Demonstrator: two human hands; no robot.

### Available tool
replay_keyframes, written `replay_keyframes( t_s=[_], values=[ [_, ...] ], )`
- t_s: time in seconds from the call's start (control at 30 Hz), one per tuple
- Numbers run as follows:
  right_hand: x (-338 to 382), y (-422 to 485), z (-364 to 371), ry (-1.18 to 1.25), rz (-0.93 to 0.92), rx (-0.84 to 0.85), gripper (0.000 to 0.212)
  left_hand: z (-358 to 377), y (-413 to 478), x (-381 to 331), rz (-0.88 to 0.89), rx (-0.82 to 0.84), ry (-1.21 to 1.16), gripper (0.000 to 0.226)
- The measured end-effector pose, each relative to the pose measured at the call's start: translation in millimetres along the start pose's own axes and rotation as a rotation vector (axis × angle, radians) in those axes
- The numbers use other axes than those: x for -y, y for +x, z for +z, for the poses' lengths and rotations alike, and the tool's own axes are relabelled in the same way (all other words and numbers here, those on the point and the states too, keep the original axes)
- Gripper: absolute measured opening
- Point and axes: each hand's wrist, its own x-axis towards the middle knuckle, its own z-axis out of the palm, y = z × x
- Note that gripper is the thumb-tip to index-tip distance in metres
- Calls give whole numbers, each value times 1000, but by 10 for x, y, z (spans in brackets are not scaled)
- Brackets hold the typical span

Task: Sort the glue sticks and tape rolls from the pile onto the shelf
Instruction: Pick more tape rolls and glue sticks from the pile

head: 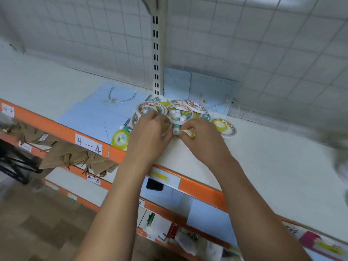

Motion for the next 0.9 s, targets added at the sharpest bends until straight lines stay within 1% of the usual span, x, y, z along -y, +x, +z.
replay_keyframes(
  t_s=[0.07, 0.13, 0.23, 0.33, 0.43, 0.5, 0.6, 0.67, 0.77, 0.9],
  values=[
    [36, 112, 31, -26, 13, 10, 23, 6, 142, 90, -5, -40, -32, 32],
    [51, 216, 43, -35, 25, 16, 27, 20, 290, 180, -10, -34, -30, 41],
    [43, 366, 48, -89, 45, 21, 35, 49, 487, 320, -37, 52, 30, 63],
    [38, 520, 79, -133, 64, 51, 52, 70, 631, 443, -72, 155, 57, 77],
    [30, 676, 131, -172, 50, 128, 72, 69, 720, 501, -104, 257, 26, 78],
    [17, 768, 165, -189, 51, 163, 78, 35, 753, 521, -102, 247, -8, 74],
    [12, 883, 226, -212, 62, 199, 81, -54, 785, 568, -96, 138, -29, 67],
    [21, 946, 260, -222, 73, 232, 83, -103, 798, 596, -92, 97, -18, 66],
    [41, 1005, 293, -241, 79, 281, 81, -113, 791, 620, -72, 96, -12, 63],
    [63, 975, 247, -209, 103, 255, 72, -73, 748, 595, -74, 105, -45, 64]
  ],
)
